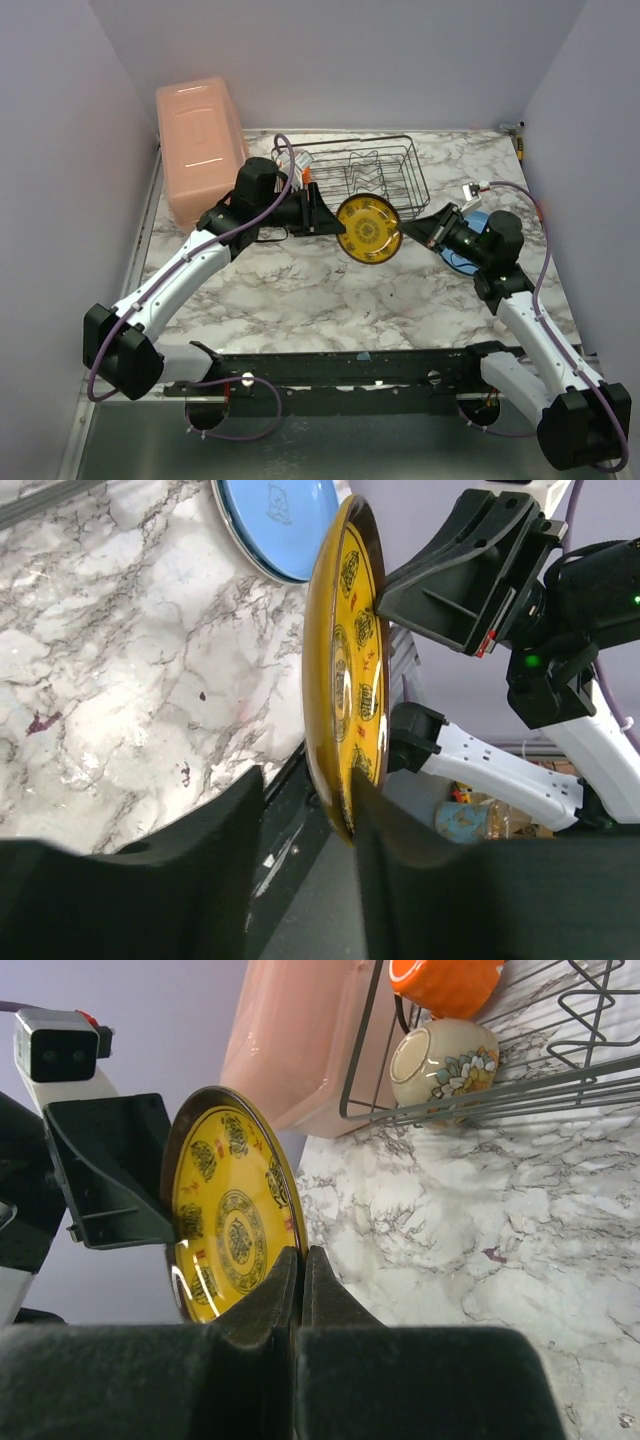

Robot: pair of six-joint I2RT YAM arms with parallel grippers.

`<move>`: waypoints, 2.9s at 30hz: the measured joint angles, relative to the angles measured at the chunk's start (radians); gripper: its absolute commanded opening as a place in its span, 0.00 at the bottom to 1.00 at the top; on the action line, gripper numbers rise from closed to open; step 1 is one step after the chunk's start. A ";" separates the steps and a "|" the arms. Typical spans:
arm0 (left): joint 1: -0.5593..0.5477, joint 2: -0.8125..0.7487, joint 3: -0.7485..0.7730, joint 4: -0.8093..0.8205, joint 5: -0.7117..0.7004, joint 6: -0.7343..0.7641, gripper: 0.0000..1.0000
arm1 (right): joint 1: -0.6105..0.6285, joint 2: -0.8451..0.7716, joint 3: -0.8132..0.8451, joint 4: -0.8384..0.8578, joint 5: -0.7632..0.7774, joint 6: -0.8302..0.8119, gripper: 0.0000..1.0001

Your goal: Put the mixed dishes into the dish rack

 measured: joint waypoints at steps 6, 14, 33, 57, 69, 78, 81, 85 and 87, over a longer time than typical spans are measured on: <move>-0.004 0.029 0.089 -0.062 -0.028 0.053 0.00 | 0.004 0.000 0.000 0.000 -0.002 0.000 0.05; -0.005 0.058 0.213 -0.229 -0.121 0.187 0.00 | 0.012 0.029 0.060 -0.092 -0.011 -0.098 0.48; -0.149 -0.014 0.140 -0.319 -0.440 0.581 0.00 | 0.356 0.276 0.354 -0.509 0.318 -0.482 0.67; -0.251 0.011 0.119 -0.302 -0.509 0.632 0.00 | 0.357 0.213 0.304 -0.467 0.157 -0.988 0.40; -0.252 0.013 0.130 -0.380 -0.566 0.655 0.30 | 0.358 0.316 0.327 -0.423 0.114 -1.044 0.00; -0.264 -0.025 0.229 -0.418 -0.661 0.616 0.68 | 0.363 0.388 0.411 -0.455 0.326 -1.083 0.00; -0.264 -0.100 0.234 -0.446 -0.700 0.599 0.72 | 0.363 0.388 0.485 -0.458 0.423 -1.134 0.00; -0.264 -0.290 0.159 -0.468 -0.707 0.579 0.74 | 0.363 0.388 0.591 -0.448 0.517 -1.240 0.00; -0.264 -0.381 0.104 -0.473 -0.708 0.570 0.74 | 0.363 0.388 0.620 -0.431 0.562 -1.304 0.00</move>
